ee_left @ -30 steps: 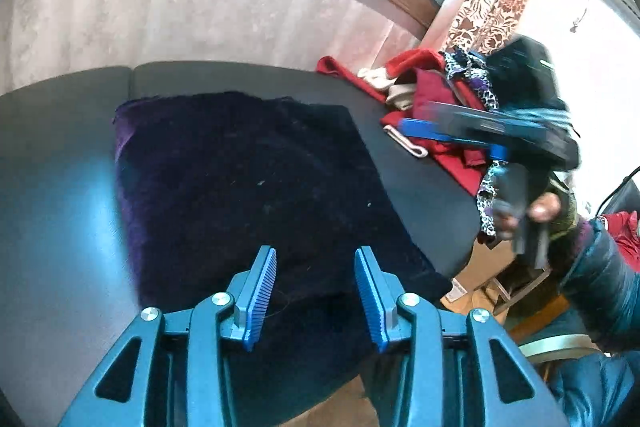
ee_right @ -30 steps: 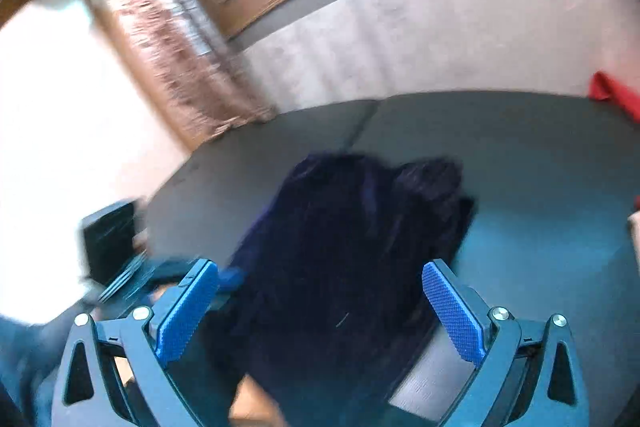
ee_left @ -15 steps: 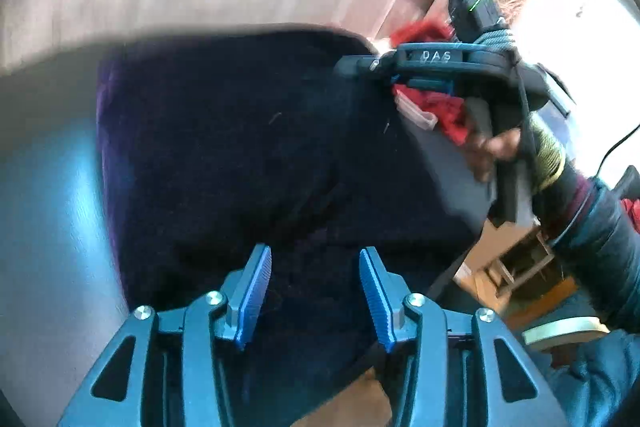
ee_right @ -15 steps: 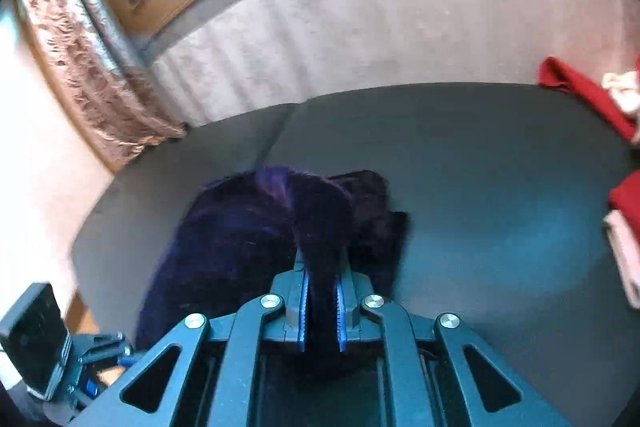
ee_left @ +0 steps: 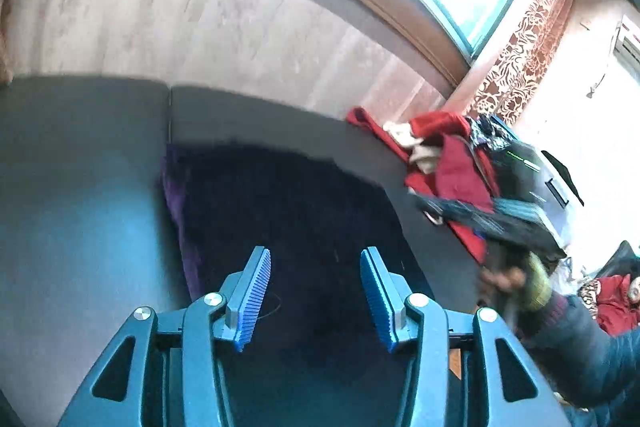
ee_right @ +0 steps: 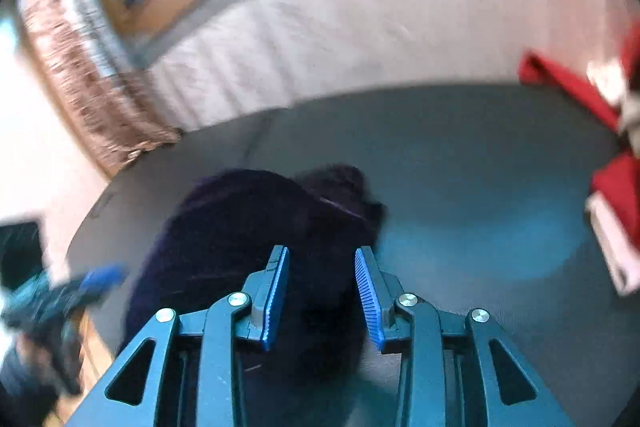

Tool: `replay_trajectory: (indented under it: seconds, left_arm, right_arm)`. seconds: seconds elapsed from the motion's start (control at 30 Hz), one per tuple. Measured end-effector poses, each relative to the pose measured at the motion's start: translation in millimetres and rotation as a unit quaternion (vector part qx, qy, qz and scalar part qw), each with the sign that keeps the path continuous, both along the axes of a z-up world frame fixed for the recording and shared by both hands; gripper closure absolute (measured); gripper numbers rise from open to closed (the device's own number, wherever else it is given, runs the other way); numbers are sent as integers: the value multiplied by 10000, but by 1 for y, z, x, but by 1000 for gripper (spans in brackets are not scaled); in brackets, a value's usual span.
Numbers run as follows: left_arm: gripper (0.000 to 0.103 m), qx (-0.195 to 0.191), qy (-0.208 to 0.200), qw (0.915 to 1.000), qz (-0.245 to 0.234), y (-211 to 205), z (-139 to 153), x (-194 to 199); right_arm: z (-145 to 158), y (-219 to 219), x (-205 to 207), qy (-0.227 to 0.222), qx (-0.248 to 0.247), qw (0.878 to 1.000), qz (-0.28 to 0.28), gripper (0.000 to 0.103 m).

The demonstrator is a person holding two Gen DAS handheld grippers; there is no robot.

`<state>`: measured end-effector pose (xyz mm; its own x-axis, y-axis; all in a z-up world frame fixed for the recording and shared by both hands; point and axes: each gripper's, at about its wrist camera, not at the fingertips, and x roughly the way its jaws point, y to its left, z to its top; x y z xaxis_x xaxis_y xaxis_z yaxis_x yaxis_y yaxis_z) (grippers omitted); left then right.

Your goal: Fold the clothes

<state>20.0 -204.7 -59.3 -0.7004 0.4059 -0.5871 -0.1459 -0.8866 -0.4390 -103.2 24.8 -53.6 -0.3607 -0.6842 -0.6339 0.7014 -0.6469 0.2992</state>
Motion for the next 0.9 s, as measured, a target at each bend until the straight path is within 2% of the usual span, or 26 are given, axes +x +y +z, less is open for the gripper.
replay_trajectory:
  seconds: [0.07,0.13,0.23,0.3,0.33,0.37,0.47,0.57,0.67,0.77,0.83,0.9]
  left_arm:
    - [54,-79,74,9999,69,-6,7,-16]
    - [54,-216,37,9997,80,-6,7,-31]
    - [54,-569,-301,9979,-51,8,-10,-53]
    - [54,-836,-604,9946,-107,17,-24,-67]
    - [52,-897,-601,9941,-65,19,-31,-69]
    - [52,-921,-521,9944,-7,20,-36,-69]
    - [53,-804,-517,9954,116,17,-39,-69]
    - [53,-610,-580,9962,216,13,-33,-66]
    - [53,-613,-462,9962,414,10,-25,-53]
    - [53,-790,-193,9956,464,9,-15,-26]
    - [53,-929,-17,9948,425,13,-10,-8]
    - [53,-1055,141,9936,369,18,-6,7]
  right_arm:
    - [13,-11,25,146,126,9976,660,65]
    - [11,-24,47,205,420,9920,1177,63]
    - [-16,-42,78,39,1038,9776,1829,63]
    - [-44,-41,92,-3,1617,9671,1962,63]
    - [-52,-31,98,171,1589,9669,1990,63]
    - [-56,-19,101,315,1342,9706,1971,64]
    - [-61,-8,97,189,997,9780,1824,64]
    - [-60,-11,100,286,1016,9767,1867,65]
    - [-56,-7,96,82,938,9789,1815,64]
    - [-49,0,91,-227,819,9816,1707,59]
    - [-40,-2,86,-446,699,9832,1628,49]
    - [-25,-5,82,-412,570,9858,1527,44]
